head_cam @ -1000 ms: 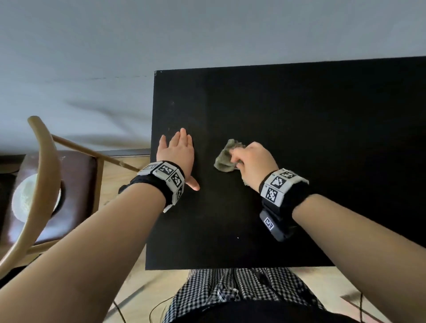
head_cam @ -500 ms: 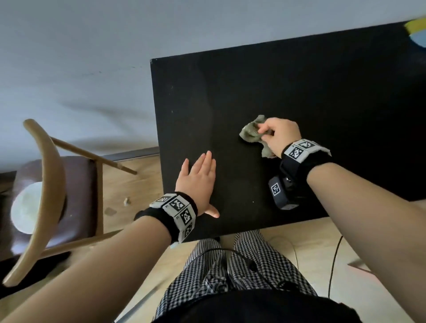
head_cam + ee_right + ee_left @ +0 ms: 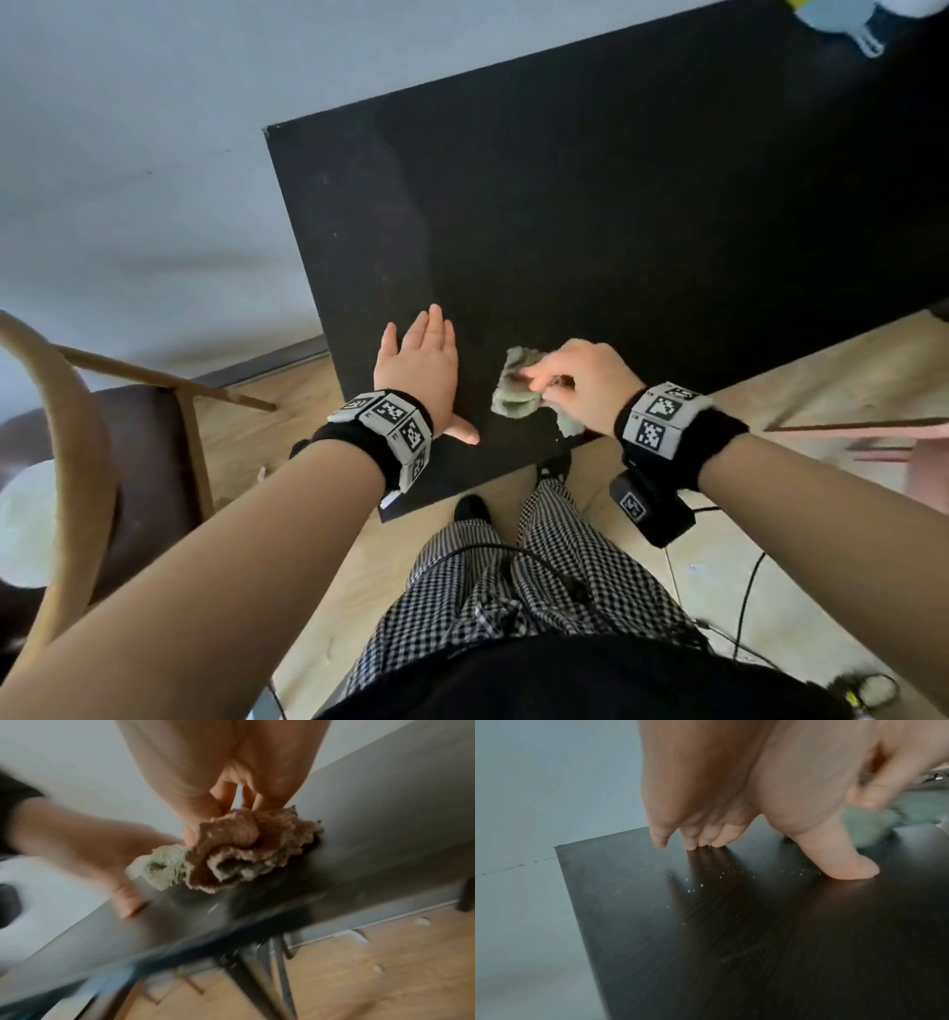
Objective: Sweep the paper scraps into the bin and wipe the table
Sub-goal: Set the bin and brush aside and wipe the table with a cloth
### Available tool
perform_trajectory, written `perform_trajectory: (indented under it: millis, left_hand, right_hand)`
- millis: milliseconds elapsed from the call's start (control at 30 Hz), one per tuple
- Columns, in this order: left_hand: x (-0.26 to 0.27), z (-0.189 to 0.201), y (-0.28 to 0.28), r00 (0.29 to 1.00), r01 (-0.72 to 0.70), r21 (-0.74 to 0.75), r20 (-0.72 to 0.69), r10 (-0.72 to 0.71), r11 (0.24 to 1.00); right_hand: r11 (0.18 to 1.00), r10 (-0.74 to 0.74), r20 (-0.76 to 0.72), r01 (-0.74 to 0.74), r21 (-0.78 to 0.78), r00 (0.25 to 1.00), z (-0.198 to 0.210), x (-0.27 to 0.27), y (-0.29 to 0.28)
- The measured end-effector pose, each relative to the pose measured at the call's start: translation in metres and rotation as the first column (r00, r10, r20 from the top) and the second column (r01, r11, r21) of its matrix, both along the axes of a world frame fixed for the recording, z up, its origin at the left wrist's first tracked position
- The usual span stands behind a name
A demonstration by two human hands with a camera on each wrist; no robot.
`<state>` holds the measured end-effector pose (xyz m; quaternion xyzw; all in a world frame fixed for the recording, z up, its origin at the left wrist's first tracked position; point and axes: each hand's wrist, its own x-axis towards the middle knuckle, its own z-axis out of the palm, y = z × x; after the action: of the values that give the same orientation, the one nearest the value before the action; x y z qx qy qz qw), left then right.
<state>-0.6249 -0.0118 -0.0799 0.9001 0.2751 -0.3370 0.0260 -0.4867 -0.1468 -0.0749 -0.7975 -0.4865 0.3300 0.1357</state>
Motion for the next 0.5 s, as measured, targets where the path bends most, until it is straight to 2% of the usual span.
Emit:
perform_trajectory:
  millis: [100, 167, 233, 300, 400, 500]
  left_hand:
    - [0.002, 0.0, -0.001, 1.0, 0.004, 0.014, -0.016, -0.003, 1.0]
    - [0.004, 0.0, -0.002, 0.999, 0.004, 0.021, -0.033, -0.003, 1.0]
    - [0.004, 0.0, -0.002, 0.999, 0.005, 0.029, -0.047, -0.004, 1.0]
    - [0.004, 0.0, -0.002, 0.998, 0.006, 0.039, -0.055, -0.003, 0.999]
    - [0.005, 0.001, -0.003, 0.998, 0.003, 0.046, -0.061, 0.0, 0.999]
    - [0.007, 0.002, -0.005, 0.997, -0.003, 0.057, -0.071, 0.007, 0.998]
  right_hand:
    - [0.959, -0.279, 0.108, 0.271, 0.084, 0.954, -0.006, 0.043, 0.006]
    - [0.931, -0.362, 0.136, 0.351, 0.1, 0.922, -0.015, 0.054, 0.011]
    - [0.945, -0.327, 0.212, 0.319, 0.071, 0.921, -0.022, 0.042, 0.013]
    - [0.976, -0.217, 0.24, 0.208, 0.062, 0.946, -0.021, 0.014, 0.005]
    - [0.999, -0.033, 0.127, 0.03, 0.025, 0.991, -0.015, -0.034, -0.024]
    - [0.998, 0.058, -0.01, -0.058, 0.005, 0.998, -0.01, -0.057, -0.049]
